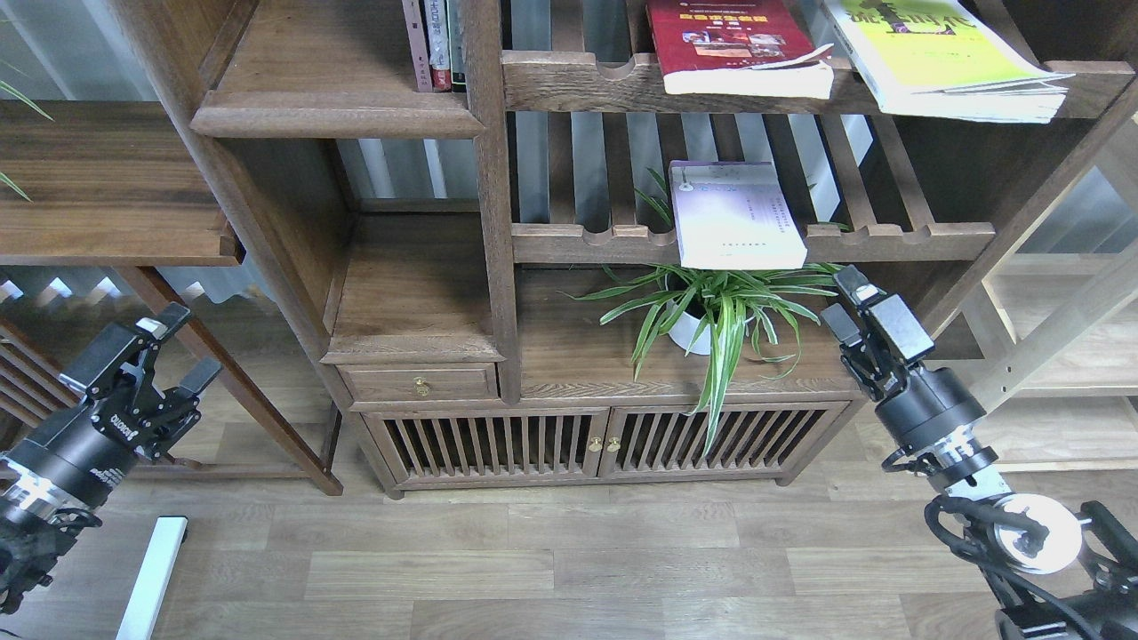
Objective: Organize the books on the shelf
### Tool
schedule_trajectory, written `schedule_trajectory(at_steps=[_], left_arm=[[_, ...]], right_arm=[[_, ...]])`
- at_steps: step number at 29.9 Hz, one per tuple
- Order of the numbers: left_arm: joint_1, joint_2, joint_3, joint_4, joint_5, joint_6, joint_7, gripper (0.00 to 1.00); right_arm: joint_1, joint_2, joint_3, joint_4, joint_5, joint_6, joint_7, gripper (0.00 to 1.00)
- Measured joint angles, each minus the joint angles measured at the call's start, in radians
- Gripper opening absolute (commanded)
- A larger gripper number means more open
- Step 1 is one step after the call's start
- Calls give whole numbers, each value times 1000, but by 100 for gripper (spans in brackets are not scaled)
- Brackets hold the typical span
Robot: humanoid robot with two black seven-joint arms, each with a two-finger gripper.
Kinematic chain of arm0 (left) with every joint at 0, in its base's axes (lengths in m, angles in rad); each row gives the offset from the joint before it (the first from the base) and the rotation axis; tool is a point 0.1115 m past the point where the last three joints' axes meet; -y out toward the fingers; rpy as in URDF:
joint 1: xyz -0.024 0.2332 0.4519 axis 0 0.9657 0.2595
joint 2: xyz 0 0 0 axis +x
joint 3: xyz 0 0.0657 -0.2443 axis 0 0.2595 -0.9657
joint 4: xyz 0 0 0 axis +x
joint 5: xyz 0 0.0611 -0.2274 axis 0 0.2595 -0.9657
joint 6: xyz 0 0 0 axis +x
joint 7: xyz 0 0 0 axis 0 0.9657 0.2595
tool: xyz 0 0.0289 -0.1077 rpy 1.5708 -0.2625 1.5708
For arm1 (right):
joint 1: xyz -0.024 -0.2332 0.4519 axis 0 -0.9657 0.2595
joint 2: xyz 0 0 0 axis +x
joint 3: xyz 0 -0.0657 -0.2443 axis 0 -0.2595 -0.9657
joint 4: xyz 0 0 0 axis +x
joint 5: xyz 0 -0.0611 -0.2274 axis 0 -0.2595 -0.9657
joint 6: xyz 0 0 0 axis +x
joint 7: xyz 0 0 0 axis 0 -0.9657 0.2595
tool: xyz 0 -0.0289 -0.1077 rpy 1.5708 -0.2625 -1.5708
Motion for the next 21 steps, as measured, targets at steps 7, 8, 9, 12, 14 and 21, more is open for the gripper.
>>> schedule_trajectory(at_steps=[7, 8, 9, 12, 14, 21], left_arm=[[-2, -6, -3, 0, 2, 0, 0, 99], [-2, -6, -7, 0, 3, 0, 0, 99], [-2, -7, -10, 0, 3, 0, 0, 99], [0, -6, -12, 0, 3, 0, 0, 99], [1, -5, -12, 0, 3, 0, 0, 99], [18, -3, 3, -10, 2, 0, 0, 99]], right_arm=[[-3, 0, 0, 0, 0, 2, 0, 100], [-3, 0, 0, 0, 0, 3, 0, 100], [-4, 0, 0, 0, 0, 4, 0, 100], [-5, 0, 0, 0, 0, 6, 0, 100], [-5, 2, 0, 0, 0, 6, 0, 100], [-8, 4, 8, -2, 4, 10, 0, 100]])
